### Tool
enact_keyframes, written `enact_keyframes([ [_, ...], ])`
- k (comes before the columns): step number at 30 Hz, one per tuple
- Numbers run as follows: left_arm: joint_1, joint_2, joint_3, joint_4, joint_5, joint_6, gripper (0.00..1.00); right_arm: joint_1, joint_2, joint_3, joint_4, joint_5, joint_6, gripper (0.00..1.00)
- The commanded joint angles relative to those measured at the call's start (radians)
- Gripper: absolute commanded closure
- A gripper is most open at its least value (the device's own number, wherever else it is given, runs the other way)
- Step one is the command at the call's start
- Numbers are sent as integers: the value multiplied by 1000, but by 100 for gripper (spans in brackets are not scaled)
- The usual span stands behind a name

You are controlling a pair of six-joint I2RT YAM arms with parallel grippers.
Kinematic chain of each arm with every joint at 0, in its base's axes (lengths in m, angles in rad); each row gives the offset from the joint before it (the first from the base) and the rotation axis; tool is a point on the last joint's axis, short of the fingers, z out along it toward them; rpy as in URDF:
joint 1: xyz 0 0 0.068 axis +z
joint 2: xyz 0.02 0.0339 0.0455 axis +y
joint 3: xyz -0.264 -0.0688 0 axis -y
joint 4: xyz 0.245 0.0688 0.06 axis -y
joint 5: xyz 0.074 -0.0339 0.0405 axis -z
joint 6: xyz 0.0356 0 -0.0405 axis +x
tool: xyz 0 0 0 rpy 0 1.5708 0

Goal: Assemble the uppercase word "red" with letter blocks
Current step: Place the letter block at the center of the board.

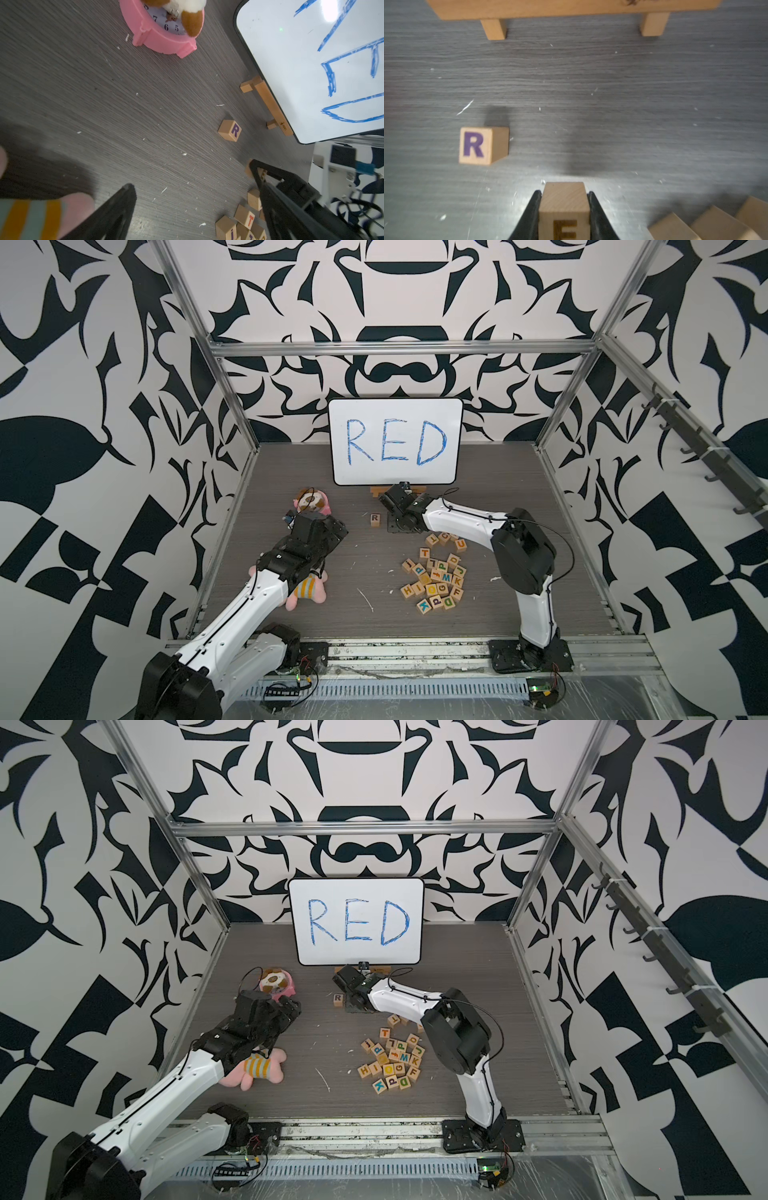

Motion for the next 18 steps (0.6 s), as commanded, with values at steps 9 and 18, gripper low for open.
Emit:
enact_keyframes([
  [9,6,-45,-8,-89,-57,-14,3,2,91,147,-21,34,57,79],
  [18,5,-91,-29,-79,-63,-24,3,2,134,198,-40,42,87,73],
])
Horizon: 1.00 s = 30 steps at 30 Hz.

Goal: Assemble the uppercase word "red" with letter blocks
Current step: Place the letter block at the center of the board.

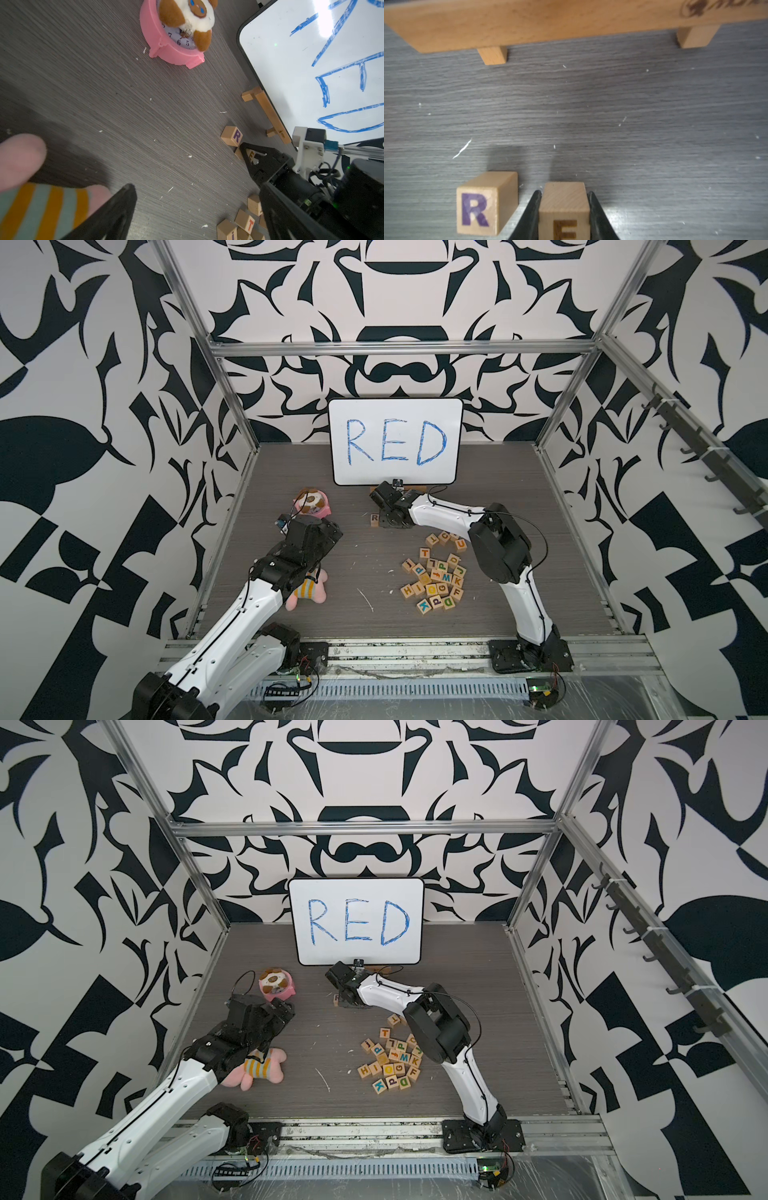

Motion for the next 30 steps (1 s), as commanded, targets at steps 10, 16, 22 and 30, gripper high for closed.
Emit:
enact_keyframes([
  [10,5,-42,-31,-16,-3,-8,4,2,17,77,-39,5,47,68],
  [16,4,-36,-30,-12,-1,-10,4,4,15,70,-28,-6,49,63],
  [22,5,-27,-28,-16,7,-10,4,4,1,61,-18,-10,48,59],
  [30,4,-21,-24,-14,12,-12,4,3,3,65,-10,-20,53,64],
])
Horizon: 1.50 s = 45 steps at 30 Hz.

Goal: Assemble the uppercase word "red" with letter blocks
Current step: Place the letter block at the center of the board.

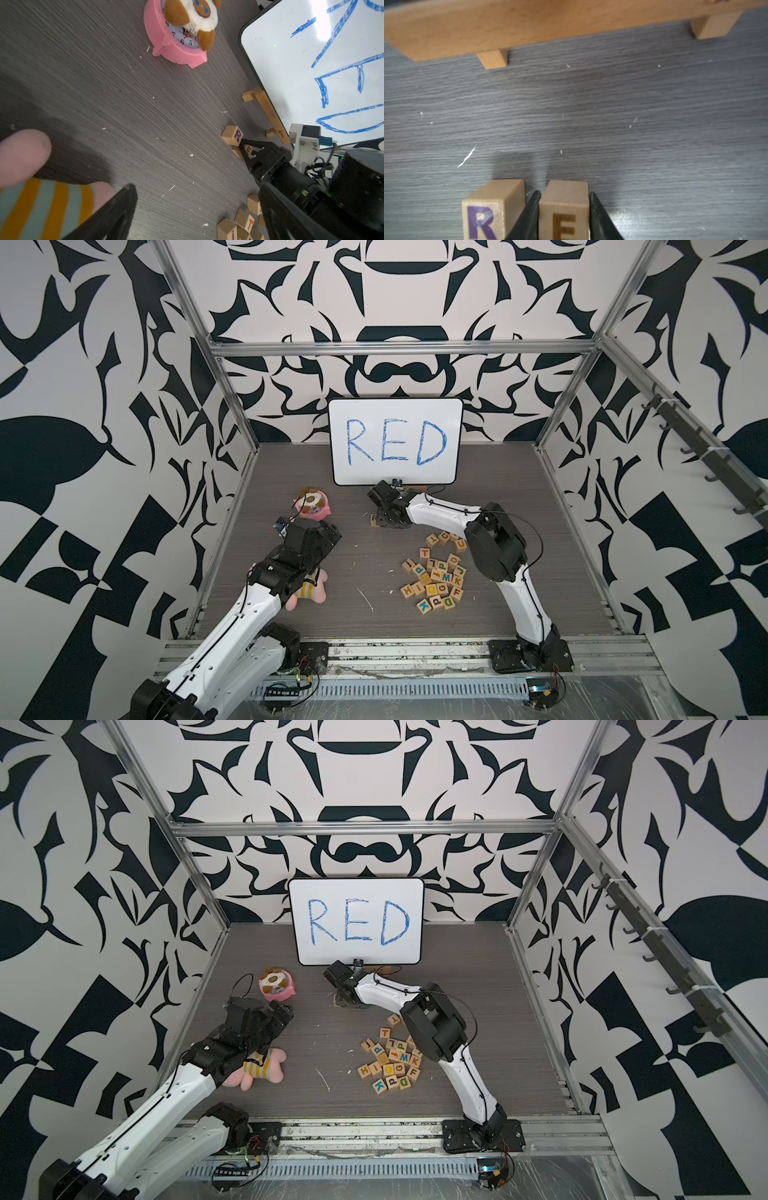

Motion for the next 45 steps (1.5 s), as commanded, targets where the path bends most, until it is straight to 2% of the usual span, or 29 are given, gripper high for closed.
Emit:
enact_keyframes([
  [1,5,5,-1,-14,13,-3,4,4,-25,20,8,0,8,64],
  [28,3,23,2,-9,32,-14,4,4,-25,39,34,-12,5,61],
  [40,3,46,9,-1,67,-14,4,3,-108,14,50,4,1,57],
  [45,4,54,17,4,83,-14,4,4,-197,-39,68,14,-32,57],
])
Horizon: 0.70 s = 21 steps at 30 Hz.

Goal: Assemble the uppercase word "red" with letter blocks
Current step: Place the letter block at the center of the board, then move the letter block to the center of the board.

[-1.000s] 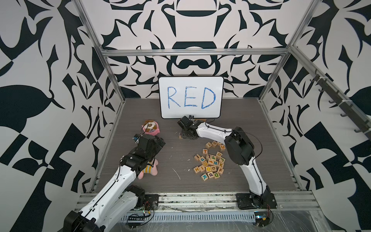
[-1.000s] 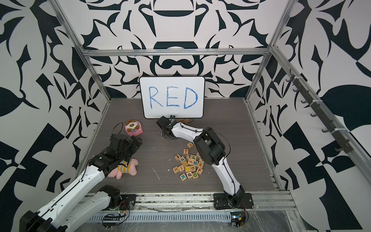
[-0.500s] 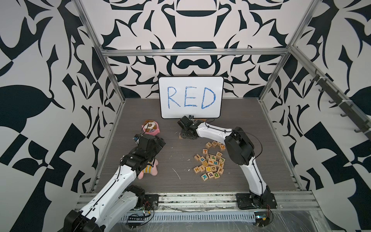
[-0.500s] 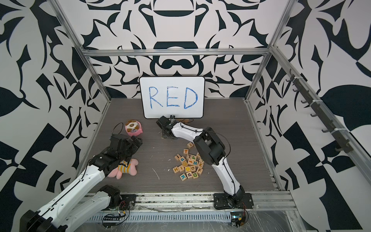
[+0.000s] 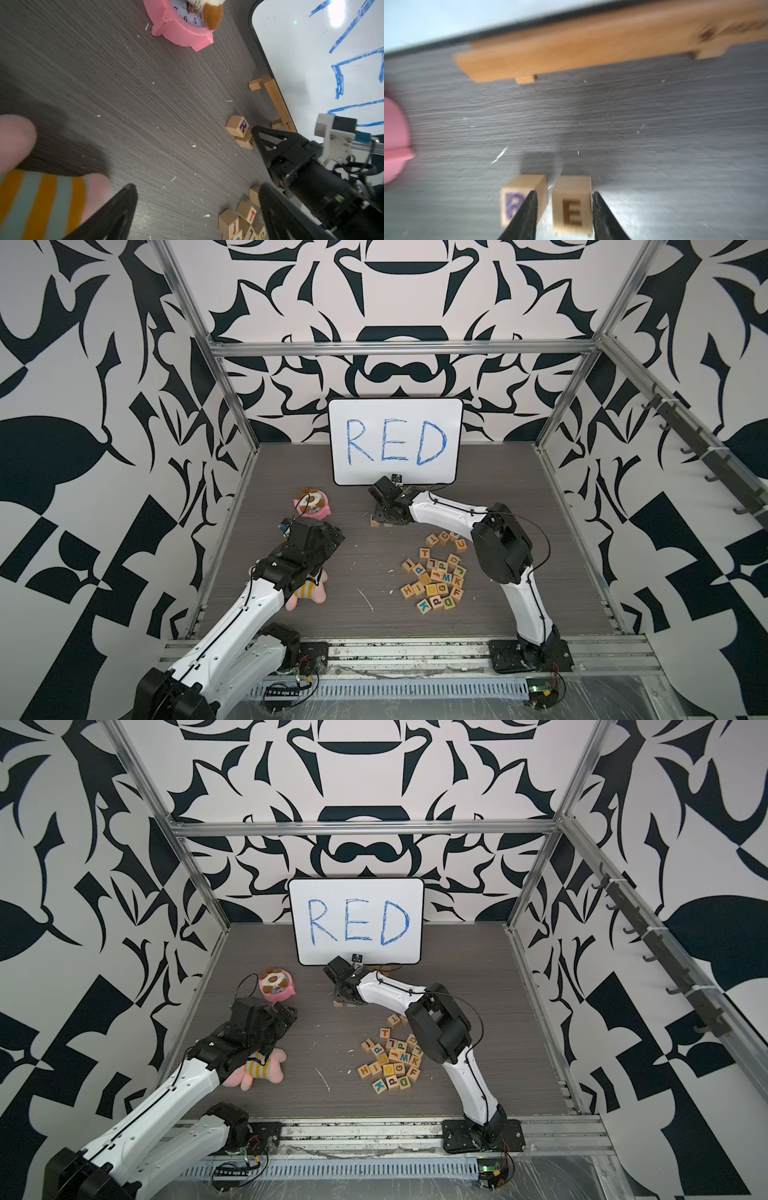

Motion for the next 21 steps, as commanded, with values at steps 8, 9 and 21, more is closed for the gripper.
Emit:
enact_keyframes([
  [8,3,44,48,34,84,24,5,5,-433,-254,94,112,-122,58],
  [9,2,54,52,43,98,30,5,4,-478,-297,111,121,-139,59],
  [21,-240,310,256,89,33,127,7,2,-1049,-811,195,323,-270,61],
])
